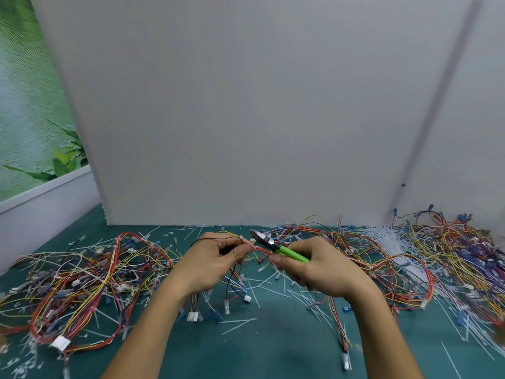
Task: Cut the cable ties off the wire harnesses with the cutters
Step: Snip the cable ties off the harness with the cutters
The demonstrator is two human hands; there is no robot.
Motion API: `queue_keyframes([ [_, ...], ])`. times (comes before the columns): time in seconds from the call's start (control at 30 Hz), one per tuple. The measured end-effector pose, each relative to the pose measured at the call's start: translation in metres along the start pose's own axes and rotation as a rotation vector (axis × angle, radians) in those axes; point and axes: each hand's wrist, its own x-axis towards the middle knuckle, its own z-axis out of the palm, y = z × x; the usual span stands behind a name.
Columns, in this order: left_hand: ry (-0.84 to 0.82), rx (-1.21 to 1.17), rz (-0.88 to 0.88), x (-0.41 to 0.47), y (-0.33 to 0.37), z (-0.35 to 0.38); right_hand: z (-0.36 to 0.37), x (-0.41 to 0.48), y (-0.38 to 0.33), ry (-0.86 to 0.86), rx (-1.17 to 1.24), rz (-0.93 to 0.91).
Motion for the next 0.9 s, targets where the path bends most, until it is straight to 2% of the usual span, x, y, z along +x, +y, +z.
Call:
queue_keyframes([
  [0.17,0.024,0.044,-0.029,0.0,-0.004,-0.003,-0.004,0.005,0.004,0.2,0.014,0.032],
  [0.27,0.017,0.071,-0.037,0.0,-0.004,-0.004,-0.007,0.008,0.008,0.346,0.07,0.14],
  [0.37,-0.003,0.075,-0.03,0.0,-0.004,-0.003,-0.007,0.009,0.01,0.379,0.123,0.253],
  [0.5,-0.029,0.084,-0.013,0.001,-0.006,0.0,-0.003,0.01,0.01,0.266,0.197,0.338],
  [0.57,-0.05,0.093,-0.016,0.001,-0.006,0.001,-0.002,0.01,0.011,0.199,0.147,0.362],
  [0.67,-0.068,0.093,-0.03,0.001,-0.007,0.002,0.002,0.011,0.011,0.045,-0.034,0.377],
  [0.77,-0.057,0.1,-0.035,0.001,-0.006,0.001,0.011,0.012,0.012,-0.134,-0.317,0.407],
  [0.9,-0.037,-0.043,-0.07,0.001,-0.003,-0.002,0.036,0.018,0.009,-0.347,-0.561,0.438],
])
